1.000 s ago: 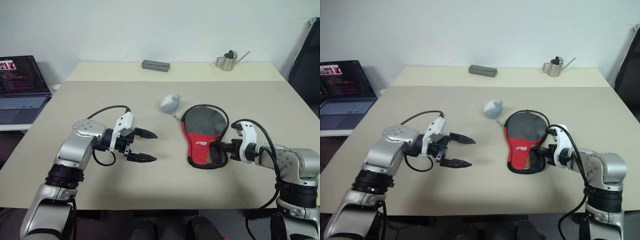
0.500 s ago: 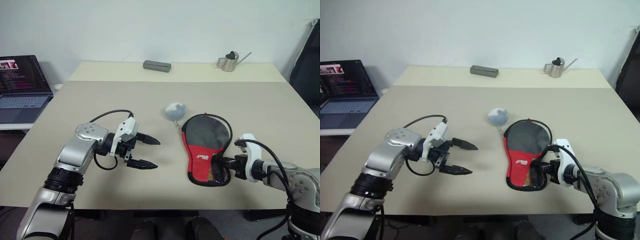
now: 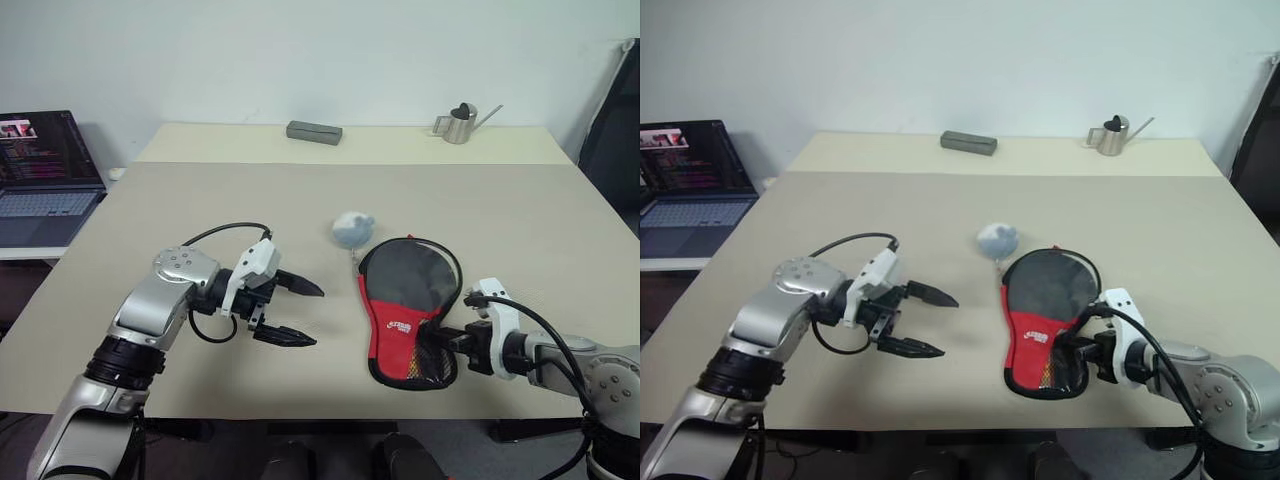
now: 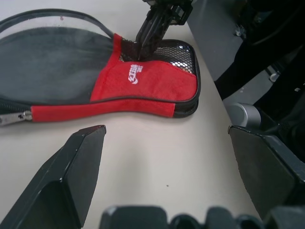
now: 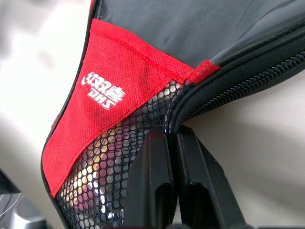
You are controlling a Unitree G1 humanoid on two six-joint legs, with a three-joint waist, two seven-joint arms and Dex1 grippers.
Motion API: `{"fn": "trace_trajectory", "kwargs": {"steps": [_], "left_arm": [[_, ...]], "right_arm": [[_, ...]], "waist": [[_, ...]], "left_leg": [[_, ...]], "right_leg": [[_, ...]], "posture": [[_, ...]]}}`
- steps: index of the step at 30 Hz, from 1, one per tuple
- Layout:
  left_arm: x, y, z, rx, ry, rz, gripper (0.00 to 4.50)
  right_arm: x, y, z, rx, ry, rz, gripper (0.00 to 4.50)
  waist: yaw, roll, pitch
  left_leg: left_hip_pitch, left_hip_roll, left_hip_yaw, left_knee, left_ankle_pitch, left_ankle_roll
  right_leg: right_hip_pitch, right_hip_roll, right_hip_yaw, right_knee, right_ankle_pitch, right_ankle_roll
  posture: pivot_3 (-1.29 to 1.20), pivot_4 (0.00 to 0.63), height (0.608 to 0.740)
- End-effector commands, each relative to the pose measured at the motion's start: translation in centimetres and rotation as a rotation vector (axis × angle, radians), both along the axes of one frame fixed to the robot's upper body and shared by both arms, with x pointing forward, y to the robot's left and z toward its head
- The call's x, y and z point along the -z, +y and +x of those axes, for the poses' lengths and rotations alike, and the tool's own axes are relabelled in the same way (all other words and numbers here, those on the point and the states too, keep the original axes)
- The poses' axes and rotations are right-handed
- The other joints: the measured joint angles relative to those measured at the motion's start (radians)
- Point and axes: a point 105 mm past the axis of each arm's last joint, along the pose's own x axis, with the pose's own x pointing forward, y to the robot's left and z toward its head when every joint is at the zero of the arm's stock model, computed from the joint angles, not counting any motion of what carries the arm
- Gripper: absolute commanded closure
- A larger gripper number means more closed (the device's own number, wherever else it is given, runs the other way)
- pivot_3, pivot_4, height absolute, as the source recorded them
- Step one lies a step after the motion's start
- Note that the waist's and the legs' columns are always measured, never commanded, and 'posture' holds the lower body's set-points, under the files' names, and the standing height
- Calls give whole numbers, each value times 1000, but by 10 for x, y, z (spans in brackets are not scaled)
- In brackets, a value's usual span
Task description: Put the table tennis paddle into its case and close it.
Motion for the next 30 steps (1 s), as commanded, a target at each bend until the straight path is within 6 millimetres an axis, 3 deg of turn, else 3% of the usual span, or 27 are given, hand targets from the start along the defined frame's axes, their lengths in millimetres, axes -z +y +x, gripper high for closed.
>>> {"fn": "trace_trajectory", "kwargs": {"steps": [1,22,30], "left_arm": [[-6,-2,-10,73,5,-3,0],[-1,-5,-26,168,39,41,0],[-2,-7,-22,147,33,33,0]], "right_arm": [[-2,10,-13,-80,6,6,4405],[4,-2,-44,-91,67,-18,4405],[6,-1,-33,-36,51,-33,4405]], "waist": [[0,0,0],[5,0,0],[4,0,0]], "left_leg": [[0,0,0,0,0,0],[0,0,-1,0,0,0],[0,0,-1,0,0,0]], "right_leg": [[0,0,0,0,0,0],[2,0,0,-2,0,0],[2,0,0,-2,0,0]], "posture": [[0,150,740],[0,150,740],[0,150,740]]}}
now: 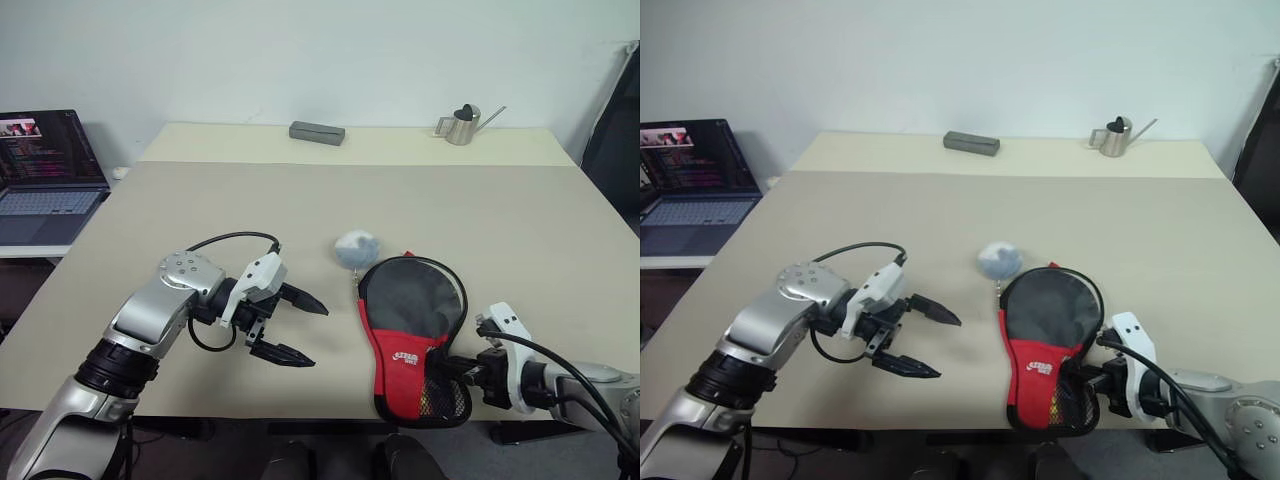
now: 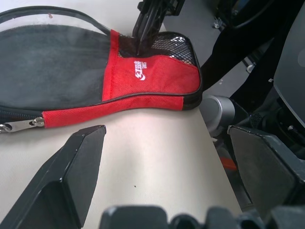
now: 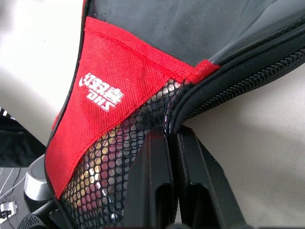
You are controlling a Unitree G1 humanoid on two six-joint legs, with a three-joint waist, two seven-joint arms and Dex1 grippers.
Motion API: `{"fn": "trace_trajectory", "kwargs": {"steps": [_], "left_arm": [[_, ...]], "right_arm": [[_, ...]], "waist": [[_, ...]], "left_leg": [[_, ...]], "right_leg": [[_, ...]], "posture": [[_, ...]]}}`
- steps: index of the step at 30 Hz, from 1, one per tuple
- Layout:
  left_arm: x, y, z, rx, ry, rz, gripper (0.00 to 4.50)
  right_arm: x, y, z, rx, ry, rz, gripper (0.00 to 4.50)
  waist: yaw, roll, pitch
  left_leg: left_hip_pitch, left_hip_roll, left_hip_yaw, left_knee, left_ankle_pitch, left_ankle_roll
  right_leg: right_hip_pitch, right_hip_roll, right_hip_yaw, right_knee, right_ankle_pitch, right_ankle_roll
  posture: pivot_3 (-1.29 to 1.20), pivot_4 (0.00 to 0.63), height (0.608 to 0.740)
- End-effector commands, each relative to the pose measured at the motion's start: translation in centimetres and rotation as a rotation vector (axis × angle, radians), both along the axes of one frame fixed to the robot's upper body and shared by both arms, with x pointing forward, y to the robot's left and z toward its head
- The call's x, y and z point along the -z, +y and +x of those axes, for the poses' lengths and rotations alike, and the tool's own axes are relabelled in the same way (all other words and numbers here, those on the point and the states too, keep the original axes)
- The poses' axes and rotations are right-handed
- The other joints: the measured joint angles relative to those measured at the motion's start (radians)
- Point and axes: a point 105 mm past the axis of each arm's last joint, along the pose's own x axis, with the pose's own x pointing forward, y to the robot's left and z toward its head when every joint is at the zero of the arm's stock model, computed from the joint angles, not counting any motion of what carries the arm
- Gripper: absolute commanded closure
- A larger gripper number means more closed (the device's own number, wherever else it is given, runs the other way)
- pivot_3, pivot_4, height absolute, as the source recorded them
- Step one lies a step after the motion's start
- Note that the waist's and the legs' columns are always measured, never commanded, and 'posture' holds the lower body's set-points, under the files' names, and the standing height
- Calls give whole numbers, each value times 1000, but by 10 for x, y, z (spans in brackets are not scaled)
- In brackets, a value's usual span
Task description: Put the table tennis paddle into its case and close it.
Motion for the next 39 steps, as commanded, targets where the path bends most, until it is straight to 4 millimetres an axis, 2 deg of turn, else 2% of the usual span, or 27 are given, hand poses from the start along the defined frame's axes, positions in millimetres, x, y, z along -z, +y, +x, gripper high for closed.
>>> {"fn": "trace_trajectory", "kwargs": {"steps": [1,11,12,14,24,31,37,39], "left_arm": [[-7,-1,-5,56,-6,-9,0],[-7,0,-5,40,-5,-15,0],[-7,0,-5,39,-5,-15,0],[-7,0,-5,37,-5,-16,0],[-6,-1,-4,33,-5,-19,0],[-5,-2,-5,28,-1,-25,0],[-5,-2,-5,23,-1,-28,0],[-5,-2,-3,10,-2,-35,0]], "right_arm": [[0,4,4,9,-5,1,4405],[-3,4,10,29,-5,25,4405],[-3,4,11,30,-6,28,3964],[-4,5,12,36,-11,29,3474],[-9,8,18,33,-37,26,129],[-26,-18,35,118,-132,-46,36],[-33,-39,40,136,-166,-123,36],[-43,-44,46,135,-217,-130,36]], "waist": [[-1,0,0],[-2,0,0],[-2,0,0],[-2,0,0],[-2,0,0],[-1,0,0],[-1,0,0],[-1,0,0]], "left_leg": [[0,0,0,0,0,0],[2,0,1,0,0,0],[2,0,1,0,0,0],[2,0,1,0,0,0],[2,0,1,0,0,0],[2,0,1,0,0,0],[1,0,0,0,0,0],[1,0,1,0,0,0]], "right_leg": [[0,0,0,0,0,0],[1,0,0,1,0,0],[1,0,0,1,0,0],[1,1,0,1,0,0],[1,1,0,1,0,0],[2,1,0,0,0,0],[2,2,0,0,0,0],[2,2,0,0,0,0]], "posture": [[0,150,740],[0,150,740],[0,150,740],[0,150,740],[0,150,740],[0,150,740],[0,150,740],[0,150,740]]}}
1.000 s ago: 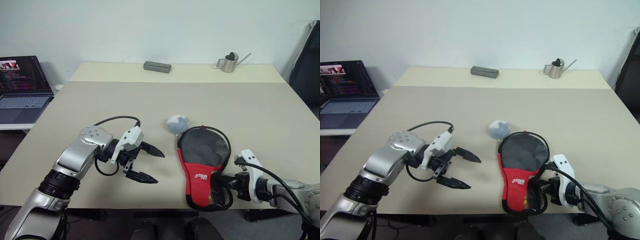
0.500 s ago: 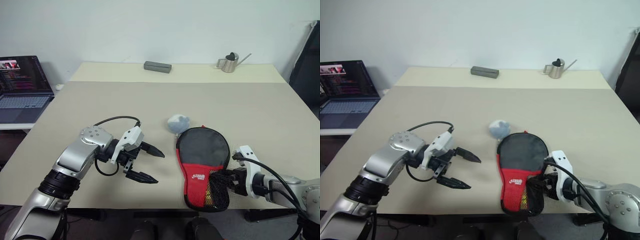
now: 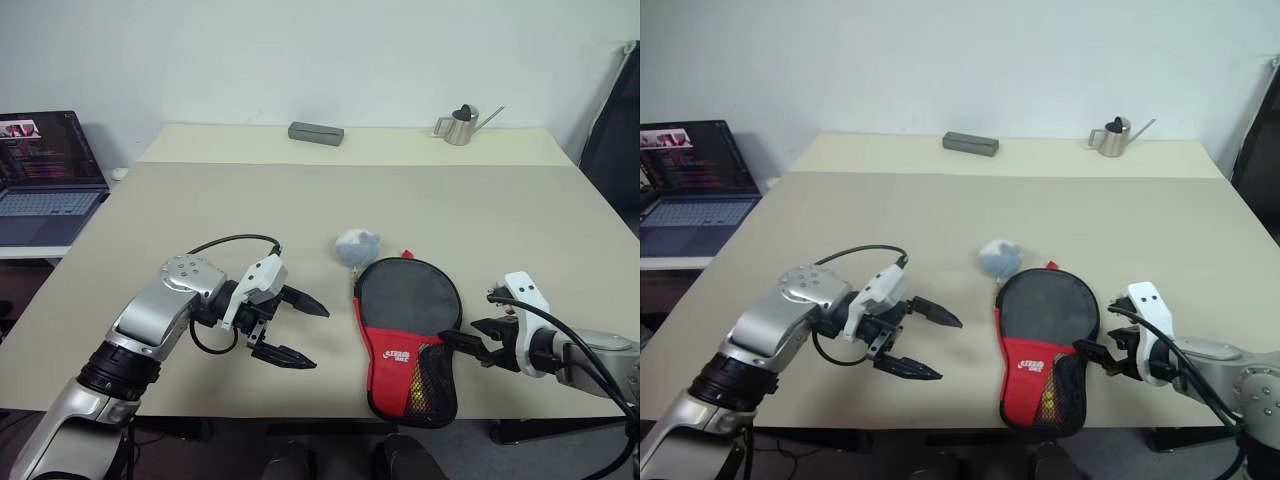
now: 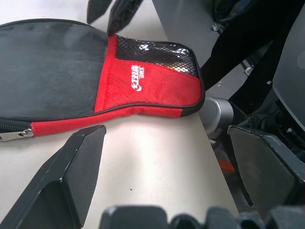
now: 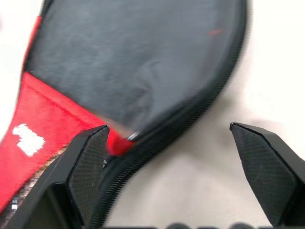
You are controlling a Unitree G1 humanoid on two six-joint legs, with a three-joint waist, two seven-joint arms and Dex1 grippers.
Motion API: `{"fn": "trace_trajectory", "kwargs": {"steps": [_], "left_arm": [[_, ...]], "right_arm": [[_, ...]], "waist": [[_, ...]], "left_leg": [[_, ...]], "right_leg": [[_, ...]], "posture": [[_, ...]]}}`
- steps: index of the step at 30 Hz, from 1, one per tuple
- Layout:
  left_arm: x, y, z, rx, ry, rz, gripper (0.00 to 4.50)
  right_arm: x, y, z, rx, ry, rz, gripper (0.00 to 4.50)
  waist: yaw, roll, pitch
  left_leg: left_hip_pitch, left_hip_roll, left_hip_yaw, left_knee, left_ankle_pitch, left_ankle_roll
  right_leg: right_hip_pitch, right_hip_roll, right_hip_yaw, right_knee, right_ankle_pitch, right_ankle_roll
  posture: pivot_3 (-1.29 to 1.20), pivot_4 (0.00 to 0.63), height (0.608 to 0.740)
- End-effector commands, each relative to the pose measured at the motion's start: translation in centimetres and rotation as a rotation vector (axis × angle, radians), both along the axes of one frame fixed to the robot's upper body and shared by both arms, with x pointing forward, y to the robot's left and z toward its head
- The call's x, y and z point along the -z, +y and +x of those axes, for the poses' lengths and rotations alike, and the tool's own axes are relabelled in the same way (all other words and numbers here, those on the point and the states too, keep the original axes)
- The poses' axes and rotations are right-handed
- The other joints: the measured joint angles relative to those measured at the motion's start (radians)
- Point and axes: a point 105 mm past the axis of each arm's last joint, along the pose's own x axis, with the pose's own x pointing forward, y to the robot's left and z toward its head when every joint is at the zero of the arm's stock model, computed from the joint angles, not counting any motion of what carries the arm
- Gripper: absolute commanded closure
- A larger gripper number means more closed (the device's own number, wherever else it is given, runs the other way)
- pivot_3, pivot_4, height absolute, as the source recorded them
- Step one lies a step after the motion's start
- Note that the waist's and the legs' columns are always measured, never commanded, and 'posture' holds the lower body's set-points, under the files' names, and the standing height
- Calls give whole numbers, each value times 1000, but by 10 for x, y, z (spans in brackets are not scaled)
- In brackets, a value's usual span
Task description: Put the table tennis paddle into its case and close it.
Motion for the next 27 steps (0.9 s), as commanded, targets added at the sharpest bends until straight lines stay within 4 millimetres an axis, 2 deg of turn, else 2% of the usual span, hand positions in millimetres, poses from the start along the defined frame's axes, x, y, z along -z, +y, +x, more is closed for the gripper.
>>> {"fn": "trace_trajectory", "kwargs": {"steps": [1,5,10,14,20,24,27], "left_arm": [[-9,-1,-1,9,-18,-33,0],[-12,-6,7,-35,-41,-62,0],[-20,-15,17,-96,-55,-102,0],[-25,-23,24,-143,-83,-126,0],[-26,-31,25,-164,-94,-140,0],[-23,-27,34,-224,-116,-133,0],[-27,-23,46,-286,-146,-150,0]], "right_arm": [[-22,-5,11,-19,-123,-12,36],[-42,-6,16,-93,-240,-41,36],[-63,13,7,-287,-327,6,36],[-73,26,-4,-421,-356,32,36],[-71,28,-6,-500,-368,-15,36],[-70,27,10,-487,-427,-79,36],[-68,34,22,-494,-445,-77,36]], "waist": [[0,0,0],[0,0,0],[1,0,0],[1,-1,0],[2,-1,0],[1,-1,0],[1,-1,0]], "left_leg": [[0,0,0,0,0,0],[0,0,0,0,0,0],[0,1,-1,0,0,0],[0,0,0,0,0,0],[0,1,-1,0,0,0],[0,0,0,0,0,0],[0,0,0,0,0,0]], "right_leg": [[0,0,0,0,0,0],[0,1,0,0,0,0],[0,1,0,0,0,0],[0,1,0,0,0,0],[0,1,0,0,0,0],[0,1,0,0,0,0],[0,1,0,0,0,0]], "posture": [[0,150,740],[0,150,740],[0,150,740],[0,150,740],[0,150,740],[0,150,740],[0,150,740]]}}
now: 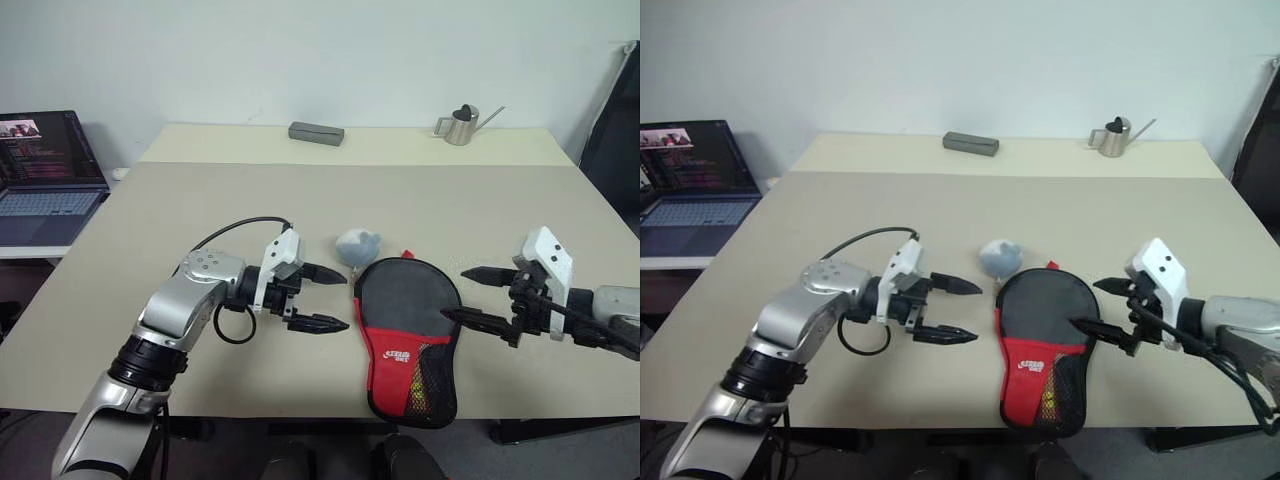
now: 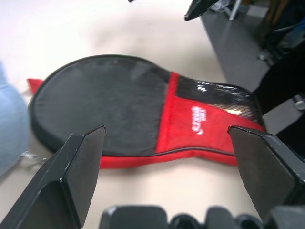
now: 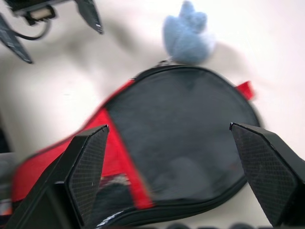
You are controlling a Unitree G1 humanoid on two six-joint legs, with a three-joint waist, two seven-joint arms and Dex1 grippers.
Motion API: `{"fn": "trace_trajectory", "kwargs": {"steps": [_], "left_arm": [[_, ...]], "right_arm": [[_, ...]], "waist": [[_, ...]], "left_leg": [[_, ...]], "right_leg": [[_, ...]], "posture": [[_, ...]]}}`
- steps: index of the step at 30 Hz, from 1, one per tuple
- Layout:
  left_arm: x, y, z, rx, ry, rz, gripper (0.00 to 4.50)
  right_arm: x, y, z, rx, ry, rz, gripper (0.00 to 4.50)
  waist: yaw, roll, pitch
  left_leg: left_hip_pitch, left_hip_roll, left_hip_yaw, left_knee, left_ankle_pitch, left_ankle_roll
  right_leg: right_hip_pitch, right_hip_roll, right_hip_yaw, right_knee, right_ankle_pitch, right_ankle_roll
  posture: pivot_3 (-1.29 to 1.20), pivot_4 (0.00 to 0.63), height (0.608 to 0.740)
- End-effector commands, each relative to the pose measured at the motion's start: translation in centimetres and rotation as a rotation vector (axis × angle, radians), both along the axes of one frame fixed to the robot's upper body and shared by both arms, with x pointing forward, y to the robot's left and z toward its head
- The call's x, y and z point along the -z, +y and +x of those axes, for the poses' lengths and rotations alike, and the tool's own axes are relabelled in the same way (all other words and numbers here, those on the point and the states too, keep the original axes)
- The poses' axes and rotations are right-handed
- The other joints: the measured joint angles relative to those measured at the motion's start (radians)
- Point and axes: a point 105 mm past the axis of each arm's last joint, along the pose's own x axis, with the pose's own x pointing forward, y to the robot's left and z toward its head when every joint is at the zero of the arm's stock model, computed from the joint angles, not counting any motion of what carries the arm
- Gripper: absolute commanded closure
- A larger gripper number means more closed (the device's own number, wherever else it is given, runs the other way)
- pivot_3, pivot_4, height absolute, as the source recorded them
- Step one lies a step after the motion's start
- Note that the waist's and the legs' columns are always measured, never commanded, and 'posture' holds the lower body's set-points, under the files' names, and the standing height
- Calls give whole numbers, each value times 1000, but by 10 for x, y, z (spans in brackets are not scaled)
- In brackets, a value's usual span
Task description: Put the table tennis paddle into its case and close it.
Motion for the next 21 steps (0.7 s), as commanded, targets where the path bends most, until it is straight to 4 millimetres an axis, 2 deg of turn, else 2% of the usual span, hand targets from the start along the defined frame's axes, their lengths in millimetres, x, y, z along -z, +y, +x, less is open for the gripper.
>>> {"fn": "trace_trajectory", "kwargs": {"steps": [1,6,11,16,21], "left_arm": [[-16,6,13,-63,-68,-41,0],[-25,33,23,-120,-113,-25,0],[-34,52,38,-221,-149,-34,0],[-35,57,41,-255,-156,-35,0],[-35,55,40,-244,-160,-27,0]], "right_arm": [[-6,9,11,-22,-67,2,36],[-8,27,25,-78,-150,19,36],[-4,40,23,-199,-179,51,36],[8,49,11,-332,-42,97,36],[28,51,24,-337,-34,29,36]], "waist": [[0,0,0],[-1,0,0],[2,0,0],[3,0,0],[1,0,0]], "left_leg": [[0,0,0,0,0,0],[0,1,0,0,0,0],[-1,-1,0,0,0,0],[-1,-1,-1,0,0,0],[-1,0,-1,0,0,0]], "right_leg": [[0,0,0,0,0,0],[-1,-3,0,0,0,0],[-1,-4,-1,-1,0,0],[-1,-5,-2,-1,0,0],[-1,-5,-1,0,0,0]], "posture": [[0,150,740],[0,150,740],[0,150,740],[0,150,740],[0,150,740]]}}
